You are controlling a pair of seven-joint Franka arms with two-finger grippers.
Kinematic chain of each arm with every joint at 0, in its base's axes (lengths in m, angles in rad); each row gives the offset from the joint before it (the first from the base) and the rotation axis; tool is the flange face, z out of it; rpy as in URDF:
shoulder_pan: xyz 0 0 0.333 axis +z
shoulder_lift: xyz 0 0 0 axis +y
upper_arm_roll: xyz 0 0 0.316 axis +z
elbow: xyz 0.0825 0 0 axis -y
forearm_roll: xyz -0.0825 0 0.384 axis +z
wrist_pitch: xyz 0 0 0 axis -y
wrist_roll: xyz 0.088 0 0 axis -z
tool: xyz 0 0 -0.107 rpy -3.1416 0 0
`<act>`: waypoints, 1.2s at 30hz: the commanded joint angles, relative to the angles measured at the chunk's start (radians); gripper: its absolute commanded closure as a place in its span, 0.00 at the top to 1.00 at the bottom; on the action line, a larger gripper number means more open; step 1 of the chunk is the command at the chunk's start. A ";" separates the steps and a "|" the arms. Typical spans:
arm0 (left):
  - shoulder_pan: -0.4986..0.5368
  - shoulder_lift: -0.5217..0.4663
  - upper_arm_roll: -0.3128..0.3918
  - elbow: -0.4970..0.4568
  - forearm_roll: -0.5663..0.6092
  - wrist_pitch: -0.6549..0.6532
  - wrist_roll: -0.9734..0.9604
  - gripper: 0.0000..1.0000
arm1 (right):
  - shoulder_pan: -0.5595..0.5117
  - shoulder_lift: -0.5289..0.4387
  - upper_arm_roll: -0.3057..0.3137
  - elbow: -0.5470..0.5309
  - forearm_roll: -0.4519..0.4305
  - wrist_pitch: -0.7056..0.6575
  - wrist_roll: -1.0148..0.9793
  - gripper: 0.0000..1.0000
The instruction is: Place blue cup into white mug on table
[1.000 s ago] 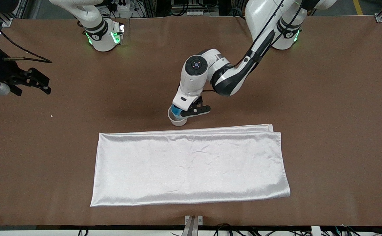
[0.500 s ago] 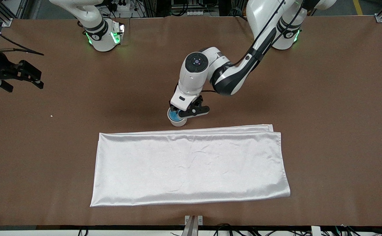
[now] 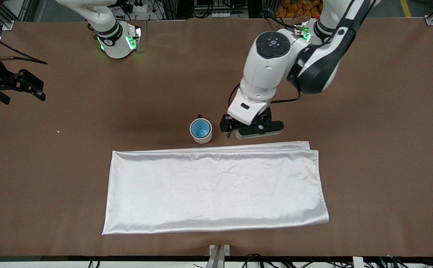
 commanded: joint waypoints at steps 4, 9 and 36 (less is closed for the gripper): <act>0.121 -0.079 -0.004 -0.033 0.020 -0.034 0.106 1.00 | -0.017 0.007 0.012 0.021 -0.007 -0.017 -0.009 1.00; 0.217 -0.100 -0.007 -0.033 0.019 -0.087 0.267 1.00 | -0.017 0.007 0.012 0.021 -0.007 -0.017 -0.010 1.00; 0.392 -0.174 0.040 -0.045 -0.056 -0.236 0.467 1.00 | -0.015 0.010 0.012 0.021 -0.005 -0.017 -0.007 1.00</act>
